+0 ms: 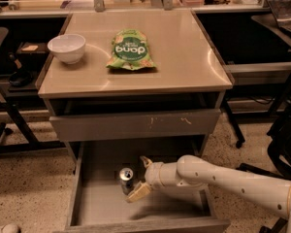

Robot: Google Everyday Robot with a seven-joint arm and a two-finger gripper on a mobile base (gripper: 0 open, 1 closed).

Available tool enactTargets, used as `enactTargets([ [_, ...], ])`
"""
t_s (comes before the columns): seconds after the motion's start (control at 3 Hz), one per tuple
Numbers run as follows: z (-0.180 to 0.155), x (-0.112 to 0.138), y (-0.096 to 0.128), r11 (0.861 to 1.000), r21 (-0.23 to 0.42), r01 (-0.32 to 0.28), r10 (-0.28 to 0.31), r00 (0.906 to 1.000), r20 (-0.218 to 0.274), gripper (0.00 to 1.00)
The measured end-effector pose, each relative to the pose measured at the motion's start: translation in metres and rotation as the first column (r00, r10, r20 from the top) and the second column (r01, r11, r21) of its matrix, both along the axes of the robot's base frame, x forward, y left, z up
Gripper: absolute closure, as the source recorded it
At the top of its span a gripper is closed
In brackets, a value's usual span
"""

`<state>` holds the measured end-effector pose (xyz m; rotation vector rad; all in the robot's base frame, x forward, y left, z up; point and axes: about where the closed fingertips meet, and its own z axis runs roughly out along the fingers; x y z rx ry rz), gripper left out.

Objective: Pick redbull can from middle drawer and place on counter

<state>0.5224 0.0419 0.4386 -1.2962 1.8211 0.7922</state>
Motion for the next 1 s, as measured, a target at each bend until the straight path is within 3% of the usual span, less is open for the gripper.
enactTargets([
  [0.33,0.005,-0.002,0.017,1.000,0.011,-0.008,0.008,0.9999,0.008,0.00],
  [0.67,0.024,-0.015,0.050,0.999,0.018,-0.027,0.027,0.9996,-0.003,0.00],
  [1.0,0.012,-0.011,0.052,0.999,0.016,-0.037,0.038,0.9989,-0.027,0.00],
])
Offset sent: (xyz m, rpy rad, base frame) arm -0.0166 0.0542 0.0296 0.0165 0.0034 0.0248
